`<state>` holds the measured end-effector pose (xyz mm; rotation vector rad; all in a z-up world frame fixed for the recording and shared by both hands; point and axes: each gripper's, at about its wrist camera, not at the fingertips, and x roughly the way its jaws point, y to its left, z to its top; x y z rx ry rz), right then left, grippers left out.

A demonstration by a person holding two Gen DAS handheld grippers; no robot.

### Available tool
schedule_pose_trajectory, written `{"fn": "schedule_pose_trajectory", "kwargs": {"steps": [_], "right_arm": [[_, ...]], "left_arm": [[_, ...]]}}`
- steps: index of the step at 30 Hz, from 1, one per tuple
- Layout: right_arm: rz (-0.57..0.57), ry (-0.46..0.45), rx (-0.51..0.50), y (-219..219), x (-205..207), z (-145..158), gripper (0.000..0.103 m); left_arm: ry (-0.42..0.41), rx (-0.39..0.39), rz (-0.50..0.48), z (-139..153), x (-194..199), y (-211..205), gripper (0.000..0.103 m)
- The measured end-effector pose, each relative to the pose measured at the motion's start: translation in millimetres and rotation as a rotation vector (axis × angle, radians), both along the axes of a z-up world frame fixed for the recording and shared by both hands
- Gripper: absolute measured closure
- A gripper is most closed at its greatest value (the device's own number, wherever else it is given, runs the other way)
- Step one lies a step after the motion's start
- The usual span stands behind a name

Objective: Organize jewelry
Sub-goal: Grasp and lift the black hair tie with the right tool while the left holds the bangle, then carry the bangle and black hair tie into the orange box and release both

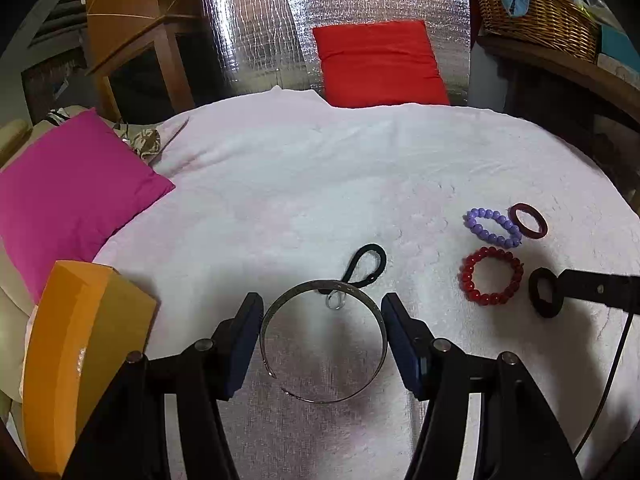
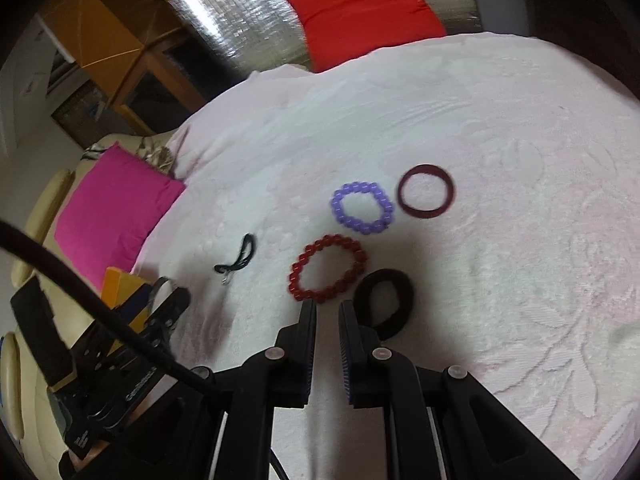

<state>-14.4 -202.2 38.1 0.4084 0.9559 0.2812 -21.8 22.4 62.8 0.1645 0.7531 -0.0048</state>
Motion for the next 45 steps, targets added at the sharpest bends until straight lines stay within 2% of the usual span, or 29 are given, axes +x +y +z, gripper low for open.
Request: {"fn": "schedule_pose_trajectory", "kwargs": {"steps": [3, 7, 8, 20, 27, 28, 30, 31, 32, 35, 45], "right_arm": [[-0.018, 0.026, -0.009, -5, 4, -4, 0.089], [-0.036, 0.062, -0.004, -10, 7, -10, 0.062], [-0.042, 0.064, 0.000, -12, 8, -10, 0.060], [-0.126, 0.087, 0.034, -39, 21, -18, 0.060], [-0.114, 0.096, -0.065, -23, 30, -27, 0.060], [-0.110, 0.083, -0.104, -18, 30, -27, 0.060], [-0.094, 0.057, -0.162, -10, 29, -25, 0.073], [-0.078, 0.053, -0.187, -5, 28, -25, 0.087], [-0.061, 0.050, -0.220, 0, 28, -26, 0.090], [-0.033, 0.001, -0.289, 12, 21, -22, 0.092], [0.005, -0.145, -0.213, 28, 1, 8, 0.092]], "left_arm": [[-0.002, 0.005, 0.004, 1, 0, 0, 0.040], [-0.002, 0.006, 0.005, 1, -1, 0, 0.040], [-0.001, 0.006, 0.005, 1, -1, 0, 0.040], [0.034, -0.012, 0.005, -3, 0, 1, 0.040], [0.036, -0.010, 0.002, -4, -2, 2, 0.040], [0.038, -0.009, 0.002, -4, -2, 2, 0.040], [0.041, -0.006, 0.007, -4, -3, 5, 0.040], [0.041, -0.005, 0.010, -5, -3, 5, 0.040], [0.042, -0.006, 0.015, -4, -3, 7, 0.040], [0.042, -0.014, 0.028, -3, -4, 14, 0.040], [0.008, -0.042, 0.056, 9, -12, 29, 0.040]]}}
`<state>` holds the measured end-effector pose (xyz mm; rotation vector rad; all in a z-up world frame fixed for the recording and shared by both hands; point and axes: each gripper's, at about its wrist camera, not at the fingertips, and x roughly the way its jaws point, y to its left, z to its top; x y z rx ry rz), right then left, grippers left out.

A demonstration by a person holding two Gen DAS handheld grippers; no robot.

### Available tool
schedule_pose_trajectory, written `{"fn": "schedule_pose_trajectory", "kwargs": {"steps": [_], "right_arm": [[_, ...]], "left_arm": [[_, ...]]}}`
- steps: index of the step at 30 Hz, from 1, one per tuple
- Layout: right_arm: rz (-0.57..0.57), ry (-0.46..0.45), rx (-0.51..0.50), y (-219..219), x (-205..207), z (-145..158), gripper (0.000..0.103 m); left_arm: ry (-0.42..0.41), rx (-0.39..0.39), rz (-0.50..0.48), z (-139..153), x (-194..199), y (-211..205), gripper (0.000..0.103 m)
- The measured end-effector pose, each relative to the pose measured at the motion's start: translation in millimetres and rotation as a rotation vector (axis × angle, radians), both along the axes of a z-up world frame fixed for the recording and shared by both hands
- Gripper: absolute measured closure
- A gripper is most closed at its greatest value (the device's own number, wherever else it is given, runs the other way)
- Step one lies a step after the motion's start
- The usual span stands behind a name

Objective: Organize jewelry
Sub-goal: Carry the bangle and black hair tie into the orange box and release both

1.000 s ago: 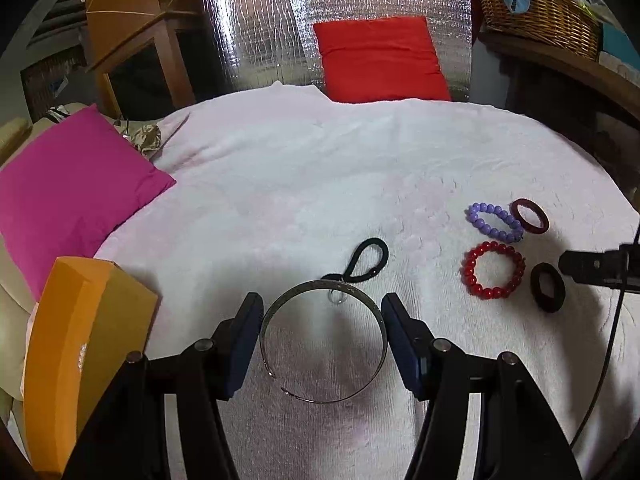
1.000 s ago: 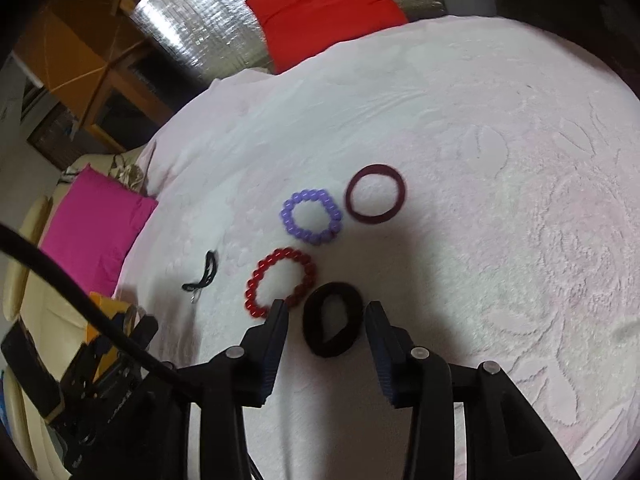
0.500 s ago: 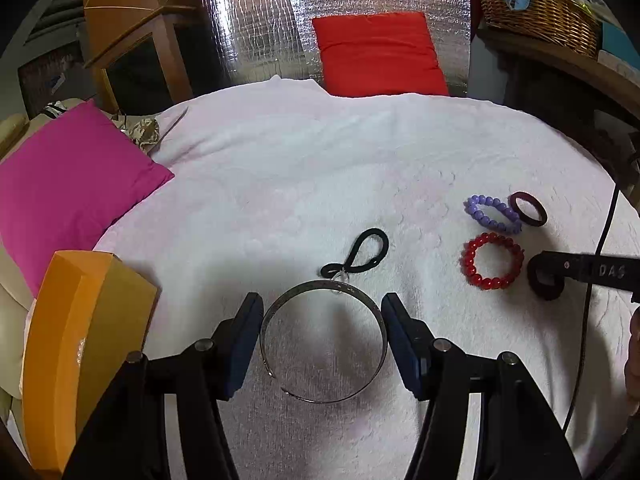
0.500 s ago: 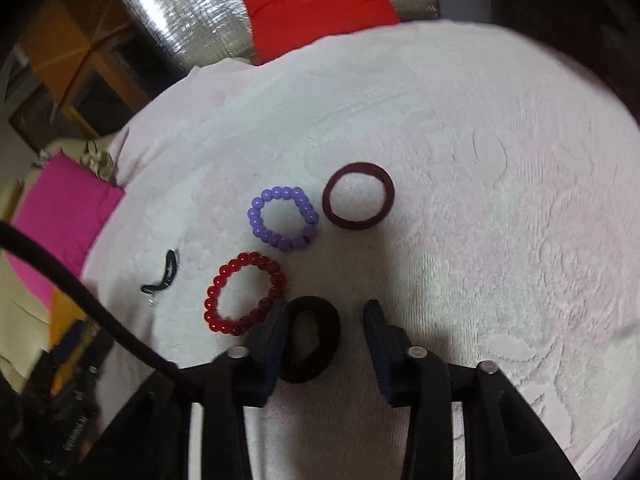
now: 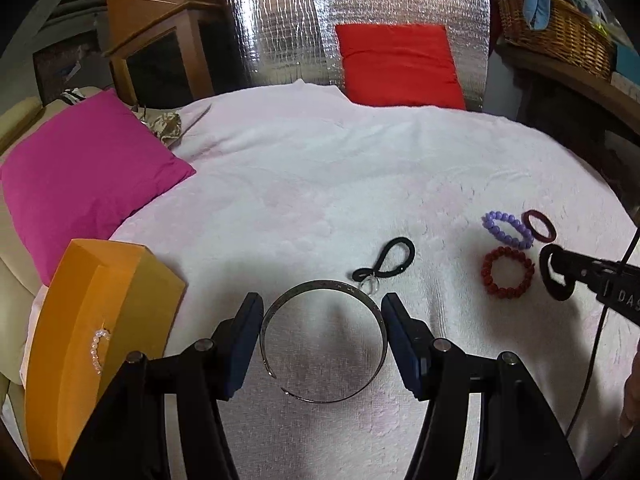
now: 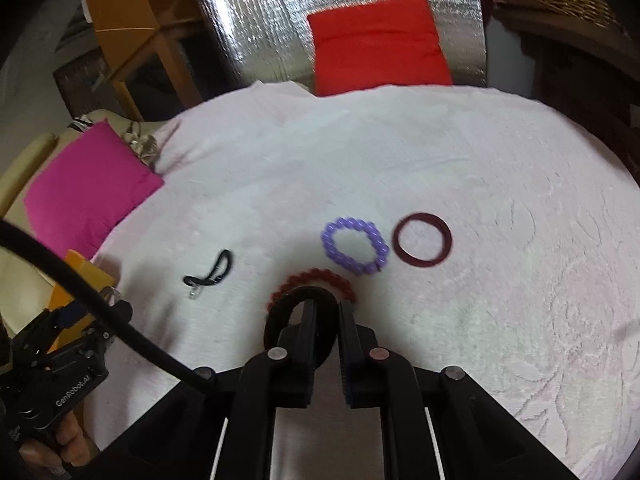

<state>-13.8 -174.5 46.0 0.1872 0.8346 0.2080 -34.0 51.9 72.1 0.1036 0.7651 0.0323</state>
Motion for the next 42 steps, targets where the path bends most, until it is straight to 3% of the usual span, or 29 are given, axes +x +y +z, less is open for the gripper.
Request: {"fn": "schedule_pose_trajectory", "kwargs": {"steps": [5, 13, 17, 23, 29, 35, 42], "right_arm": [[0.021, -0.018, 0.005, 16, -4, 2, 0.092], [0.044, -0.065, 0.023, 42, -18, 8, 0.092], [0.101, -0.064, 0.003, 85, -18, 22, 0.092], [0.232, -0.075, 0.016, 173, -9, 55, 0.092], [0.363, -0.065, 0.025, 272, -6, 69, 0.092], [0.470, -0.030, -0.023, 357, -10, 60, 0.092], [0.519, 0.046, -0.075, 411, -5, 30, 0.092]], "left_arm": [[-0.041, -0.037, 0.023, 15, -11, 14, 0.040], [-0.198, -0.132, 0.122, 59, -48, 63, 0.040], [-0.257, -0.124, 0.214, 71, -67, 102, 0.040], [-0.282, -0.111, 0.394, 70, -94, 174, 0.040], [-0.211, -0.112, 0.563, 52, -109, 242, 0.040], [-0.035, -0.173, 0.724, 16, -111, 303, 0.040], [0.066, -0.213, 0.786, -13, -113, 330, 0.040]]}}
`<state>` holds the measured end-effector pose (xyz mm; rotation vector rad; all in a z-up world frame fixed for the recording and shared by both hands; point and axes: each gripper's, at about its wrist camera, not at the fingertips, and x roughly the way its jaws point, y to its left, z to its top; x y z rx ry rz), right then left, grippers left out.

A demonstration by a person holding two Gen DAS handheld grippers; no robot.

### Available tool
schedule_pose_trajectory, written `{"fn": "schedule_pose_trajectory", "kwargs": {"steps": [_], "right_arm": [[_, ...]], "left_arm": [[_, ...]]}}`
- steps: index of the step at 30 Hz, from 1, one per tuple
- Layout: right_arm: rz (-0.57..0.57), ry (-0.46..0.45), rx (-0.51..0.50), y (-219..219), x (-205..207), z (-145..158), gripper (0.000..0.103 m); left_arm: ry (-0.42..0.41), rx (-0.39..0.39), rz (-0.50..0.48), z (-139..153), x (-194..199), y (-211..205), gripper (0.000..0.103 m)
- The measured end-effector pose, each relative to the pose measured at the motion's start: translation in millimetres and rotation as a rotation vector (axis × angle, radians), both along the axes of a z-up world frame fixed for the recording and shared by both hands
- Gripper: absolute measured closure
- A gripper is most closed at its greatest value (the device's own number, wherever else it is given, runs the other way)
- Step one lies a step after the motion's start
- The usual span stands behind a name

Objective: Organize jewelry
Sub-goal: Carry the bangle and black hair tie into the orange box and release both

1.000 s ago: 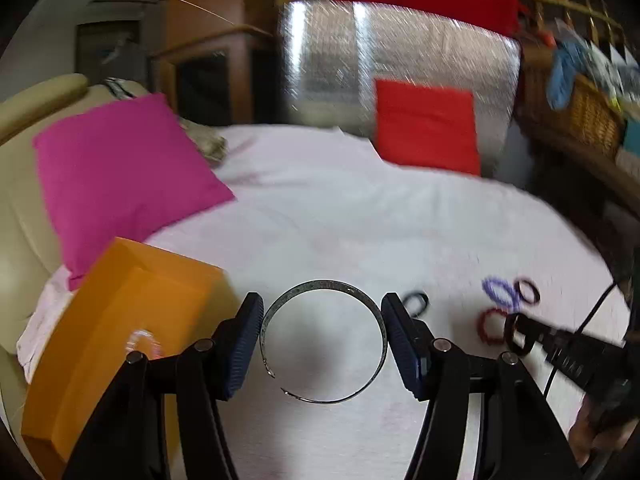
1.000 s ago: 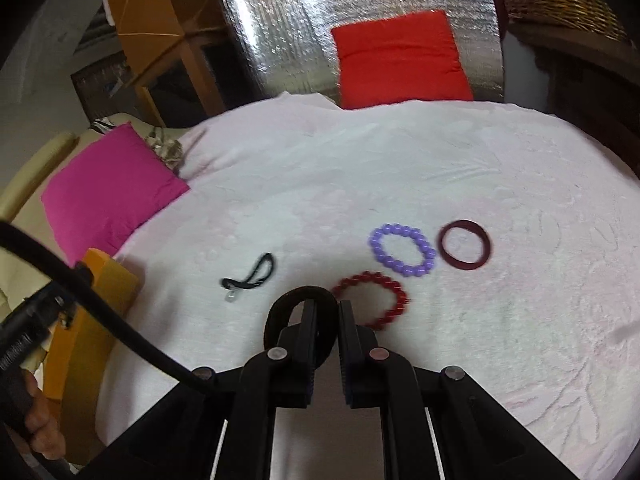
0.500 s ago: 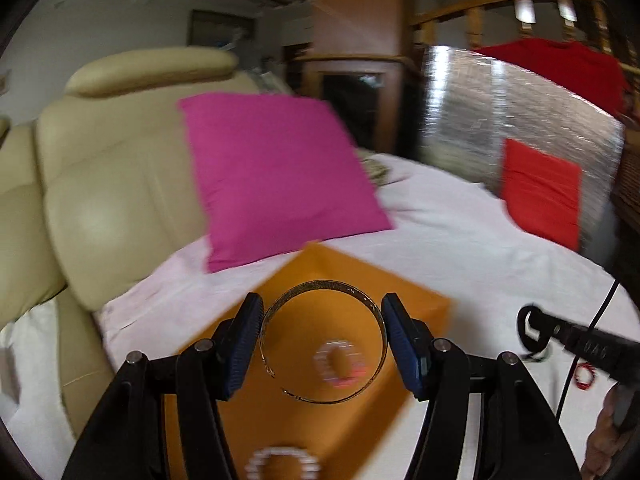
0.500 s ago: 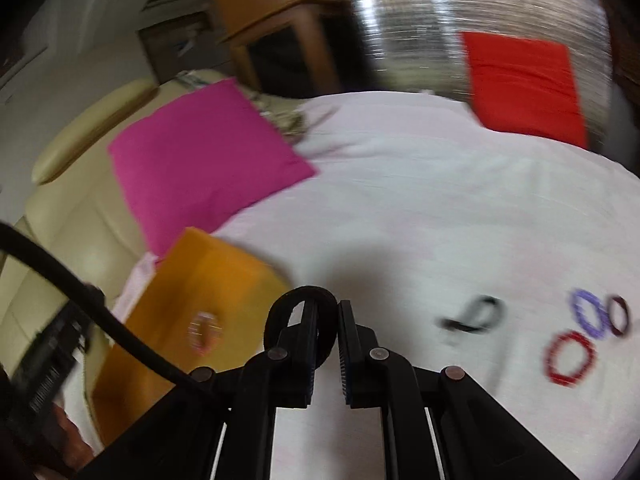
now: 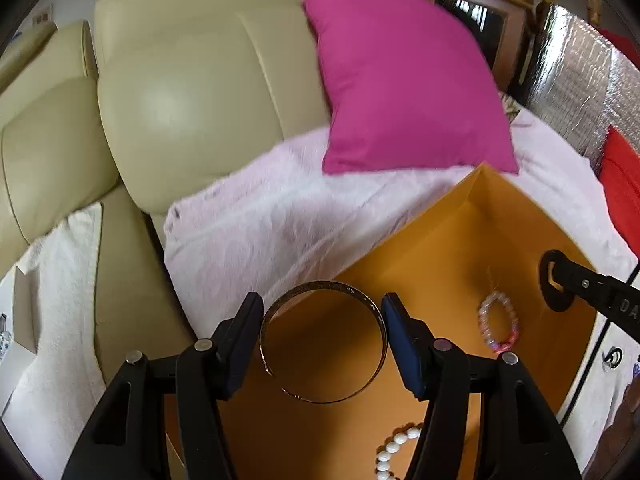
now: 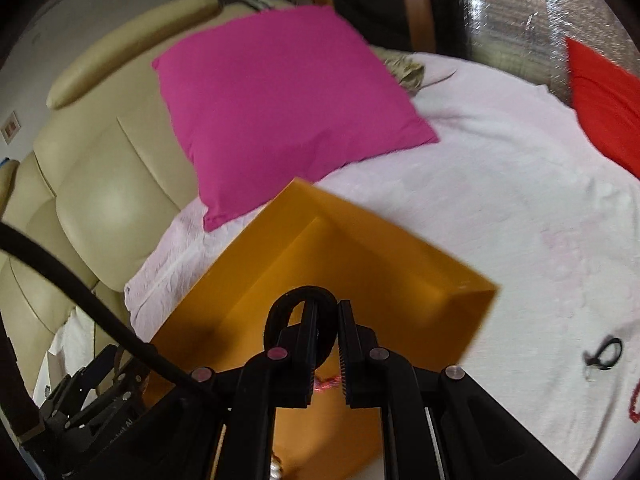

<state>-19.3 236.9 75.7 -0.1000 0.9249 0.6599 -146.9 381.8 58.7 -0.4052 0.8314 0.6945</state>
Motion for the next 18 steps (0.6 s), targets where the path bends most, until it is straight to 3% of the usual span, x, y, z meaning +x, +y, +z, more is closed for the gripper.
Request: {"fn": "schedule_pose_trajectory", "kwargs": {"steps": [4, 10, 14, 18], "right_arm": [[0.028, 0.002, -0.067, 22, -1, -16, 0.092], [0.025, 0.033, -0.101, 31, 2, -26, 0.089], [0.001, 0.055, -0.062, 25, 7, -22, 0.063], [-0.015, 0.009, 0.020, 7, 6, -1, 0.063]], "left_arm": [[0.030, -0.036, -0.017, -12, 4, 3, 0.040], [0.063, -0.029, -0.021, -13, 10, -2, 0.037], [0.052, -0.049, -0.019, -11, 11, -5, 0.034], [0.027, 0.005, -0.008, -1, 11, -13, 0.034]]}}
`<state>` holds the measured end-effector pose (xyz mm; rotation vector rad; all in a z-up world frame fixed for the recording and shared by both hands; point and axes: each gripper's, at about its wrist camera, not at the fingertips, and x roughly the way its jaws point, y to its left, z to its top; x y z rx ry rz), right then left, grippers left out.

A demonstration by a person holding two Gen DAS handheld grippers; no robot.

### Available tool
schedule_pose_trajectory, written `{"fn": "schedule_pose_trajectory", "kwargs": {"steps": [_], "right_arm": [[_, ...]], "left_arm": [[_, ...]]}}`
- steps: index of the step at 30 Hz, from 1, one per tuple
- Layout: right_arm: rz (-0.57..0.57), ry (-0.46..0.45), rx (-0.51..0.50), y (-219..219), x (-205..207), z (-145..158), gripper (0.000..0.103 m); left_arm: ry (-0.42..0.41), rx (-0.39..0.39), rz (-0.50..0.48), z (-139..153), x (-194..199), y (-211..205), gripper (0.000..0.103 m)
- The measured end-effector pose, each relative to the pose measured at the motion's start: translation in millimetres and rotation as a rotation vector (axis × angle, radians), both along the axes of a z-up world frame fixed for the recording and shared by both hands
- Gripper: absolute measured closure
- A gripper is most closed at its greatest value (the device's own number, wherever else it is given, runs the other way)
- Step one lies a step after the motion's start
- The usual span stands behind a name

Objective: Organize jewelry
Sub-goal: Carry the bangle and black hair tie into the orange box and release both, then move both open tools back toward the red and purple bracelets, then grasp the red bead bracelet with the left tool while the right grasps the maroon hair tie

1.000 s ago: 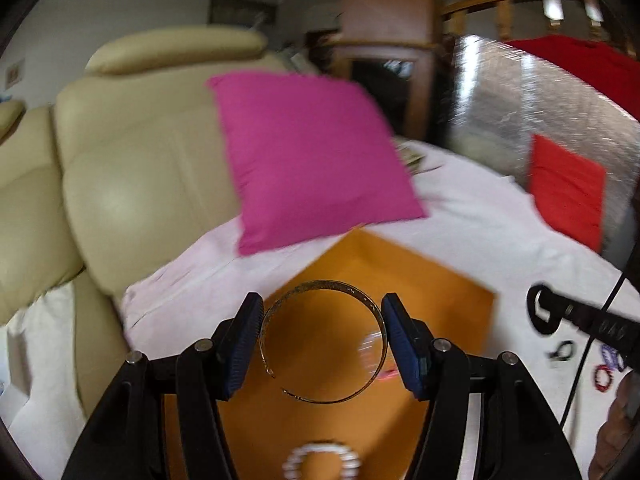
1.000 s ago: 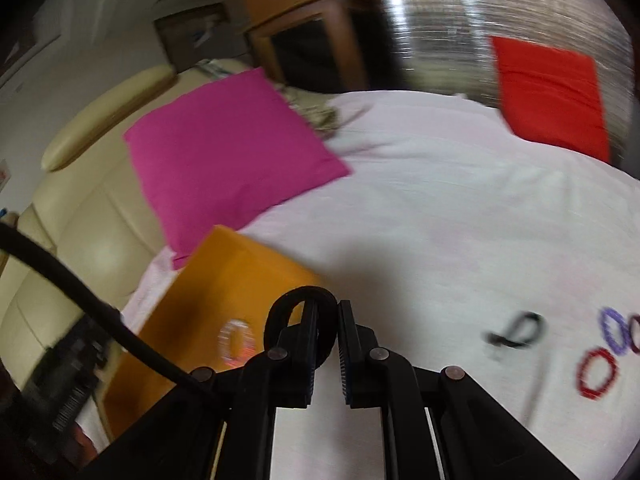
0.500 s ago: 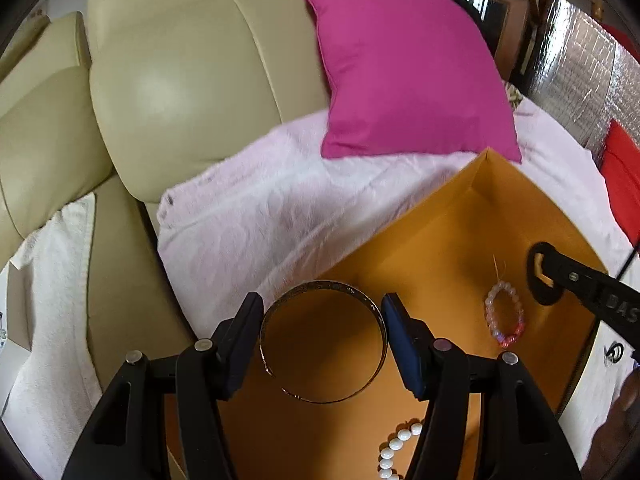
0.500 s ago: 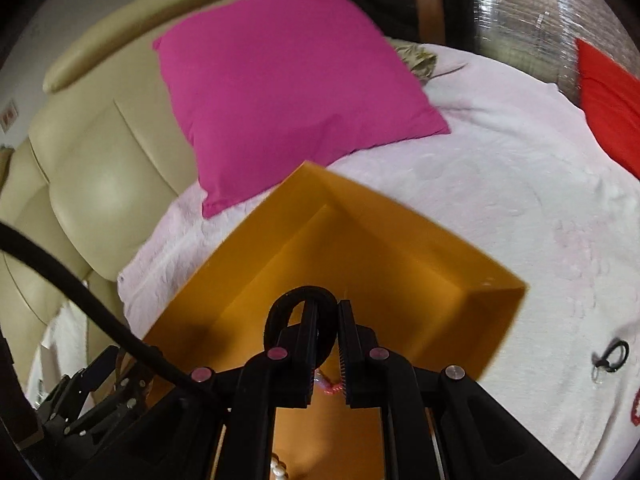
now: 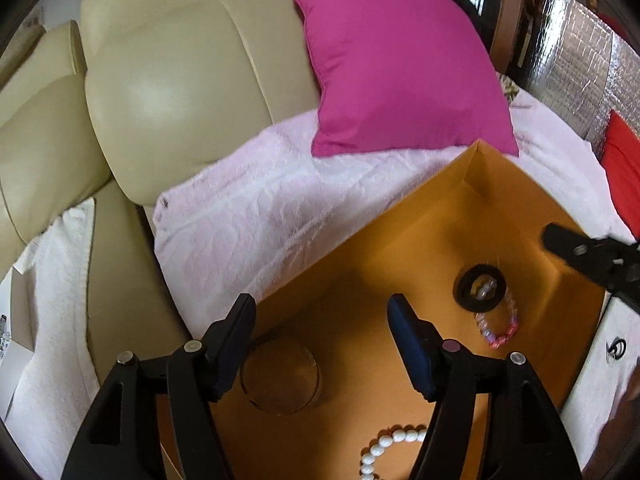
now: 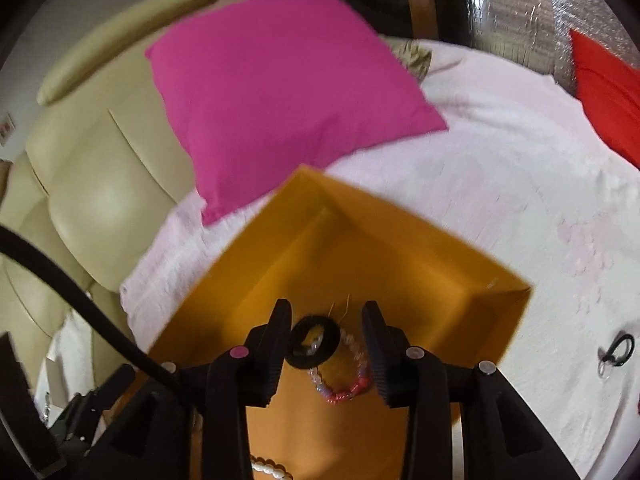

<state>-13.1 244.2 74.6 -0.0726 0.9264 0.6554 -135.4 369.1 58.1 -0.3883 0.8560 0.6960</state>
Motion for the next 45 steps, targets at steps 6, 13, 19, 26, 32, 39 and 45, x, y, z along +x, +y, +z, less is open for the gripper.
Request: {"fn": "schedule_pose_trajectory", "kwargs": {"steps": [6, 13, 19, 26, 32, 39, 45], "right_arm": [[-0.077, -0.062, 0.101, -44, 3, 34, 0.063], [-0.216, -0.107, 0.109, -124, 13, 52, 0.063], [-0.359, -0.121, 0.101, -218, 20, 61, 0.063], [-0.545, -0.118, 0.136, -345, 21, 67, 0.060], [-0.683, -0.110, 0.202, -442, 11, 53, 0.060], [-0.813, -0.047, 0.309, -520, 5, 6, 0.060], [-0.823, 0.115, 0.361, -544, 29, -32, 0.060]], "left_arm": [[-0.050, 0.082, -0.002, 17, 5, -21, 0.033], [-0.073, 0.233, -0.048, 38, 20, -66, 0.028], [-0.083, 0.311, -0.125, 46, 38, -114, 0.028], [-0.108, 0.392, -0.240, 51, 61, -181, 0.027], [-0.141, 0.456, -0.404, 47, 77, -250, 0.027], [-0.147, 0.410, -0.646, 30, 97, -313, 0.027], [-0.122, 0.239, -0.794, 10, 112, -343, 0.027]]}}
